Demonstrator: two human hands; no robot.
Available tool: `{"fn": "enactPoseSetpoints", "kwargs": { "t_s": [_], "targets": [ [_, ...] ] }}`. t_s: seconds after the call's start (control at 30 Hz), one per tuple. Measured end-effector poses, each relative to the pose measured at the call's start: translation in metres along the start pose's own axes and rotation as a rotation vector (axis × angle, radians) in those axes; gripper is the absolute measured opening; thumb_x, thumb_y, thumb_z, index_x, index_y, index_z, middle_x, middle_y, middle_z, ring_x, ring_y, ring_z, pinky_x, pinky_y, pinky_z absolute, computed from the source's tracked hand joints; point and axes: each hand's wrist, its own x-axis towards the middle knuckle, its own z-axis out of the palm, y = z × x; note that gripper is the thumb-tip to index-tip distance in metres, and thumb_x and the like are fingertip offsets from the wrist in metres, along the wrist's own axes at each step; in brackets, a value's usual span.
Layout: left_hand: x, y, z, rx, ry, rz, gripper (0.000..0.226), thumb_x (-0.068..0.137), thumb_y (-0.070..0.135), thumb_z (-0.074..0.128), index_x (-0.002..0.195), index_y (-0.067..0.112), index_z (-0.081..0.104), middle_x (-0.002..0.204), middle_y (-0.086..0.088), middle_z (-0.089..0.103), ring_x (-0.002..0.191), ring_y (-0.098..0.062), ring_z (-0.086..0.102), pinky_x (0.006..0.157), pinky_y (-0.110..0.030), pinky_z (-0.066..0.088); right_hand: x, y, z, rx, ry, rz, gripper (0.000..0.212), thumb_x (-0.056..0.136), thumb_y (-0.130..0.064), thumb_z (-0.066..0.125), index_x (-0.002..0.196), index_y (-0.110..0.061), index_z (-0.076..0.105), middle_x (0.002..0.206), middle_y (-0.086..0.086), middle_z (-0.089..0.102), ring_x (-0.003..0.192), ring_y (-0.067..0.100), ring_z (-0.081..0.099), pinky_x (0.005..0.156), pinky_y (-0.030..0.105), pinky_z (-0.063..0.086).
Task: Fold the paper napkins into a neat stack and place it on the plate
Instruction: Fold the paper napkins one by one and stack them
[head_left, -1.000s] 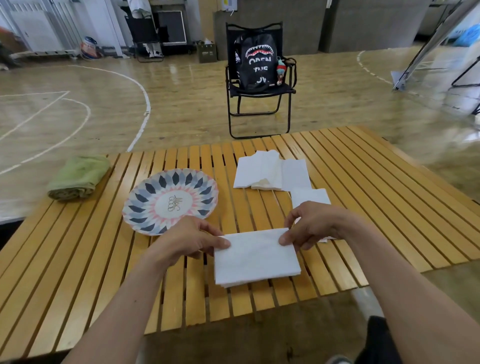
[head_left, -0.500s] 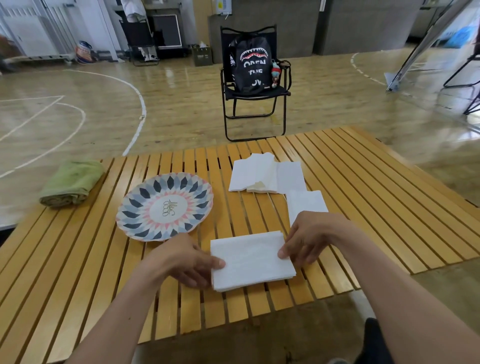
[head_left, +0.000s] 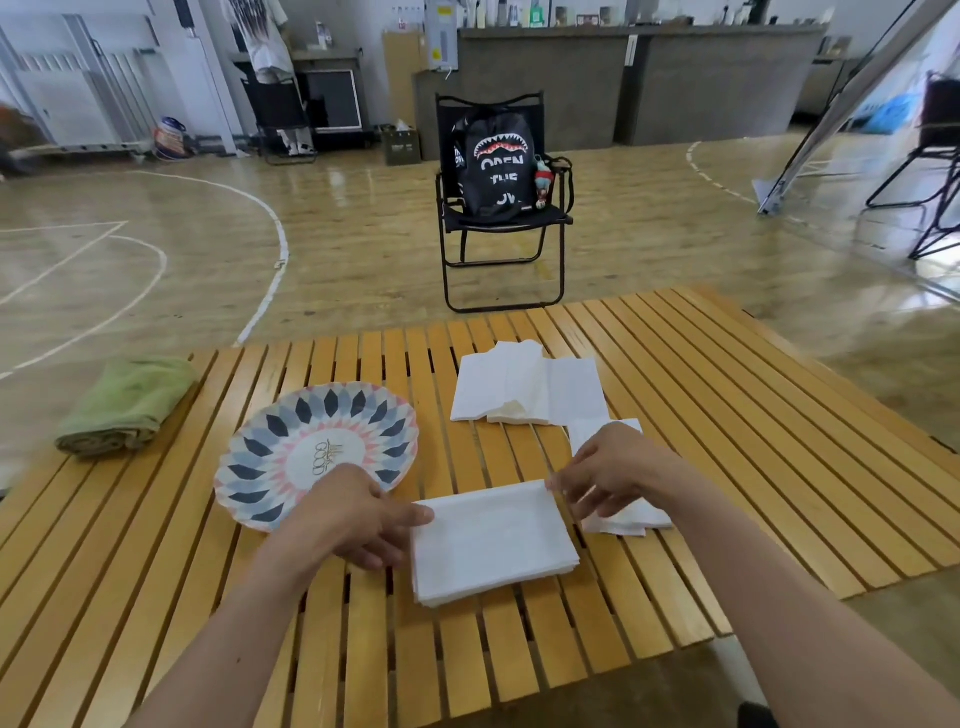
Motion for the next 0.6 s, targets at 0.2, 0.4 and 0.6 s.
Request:
{"fn": "enactPoseSetpoints", "kwargs": {
  "t_s": [0.2, 0.4, 0.6],
  "targets": [
    [0.066, 0.048, -0.016, -0.019, 0.247, 0.352, 0.024, 0.08, 0.031, 0.081, 0.095, 0.017, 0.069, 0.085, 0.001, 0.074, 0.075, -0.012, 0.072, 0.069, -0.031, 0.062, 0.068, -0.025, -0.002, -0.072, 0.469, -0.304, 0.036, 0.08, -0.033, 0.079, 0.111, -0.018, 0.068, 0.093, -0.006, 0.072, 0.08, 0.01, 0.067, 0.069, 0.028, 0.055],
    [0.135, 0.077, 0.022, 0.267, 0.342, 0.557, 0.036, 0.083, 0.035, 0.078, 0.116, 0.024, 0.068, 0.124, 0.004, 0.065, 0.114, -0.014, 0.058, 0.091, -0.027, 0.047, 0.116, -0.041, 0.018, -0.434, 0.504, -0.49, 0.053, 0.078, -0.031, 0.078, 0.128, -0.025, 0.061, 0.141, 0.001, 0.051, 0.131, 0.02, 0.045, 0.094, 0.034, 0.044],
    [0.16, 0.084, 0.045, 0.452, 0.336, 0.595, 0.033, 0.089, 0.036, 0.066, 0.12, 0.026, 0.067, 0.125, 0.001, 0.065, 0.111, -0.018, 0.06, 0.086, -0.028, 0.049, 0.134, -0.033, 0.026, -0.54, 0.52, -0.511, 0.034, 0.084, -0.033, 0.072, 0.116, -0.02, 0.069, 0.13, 0.002, 0.061, 0.119, 0.021, 0.054, 0.094, 0.035, 0.045]
  ]
}}
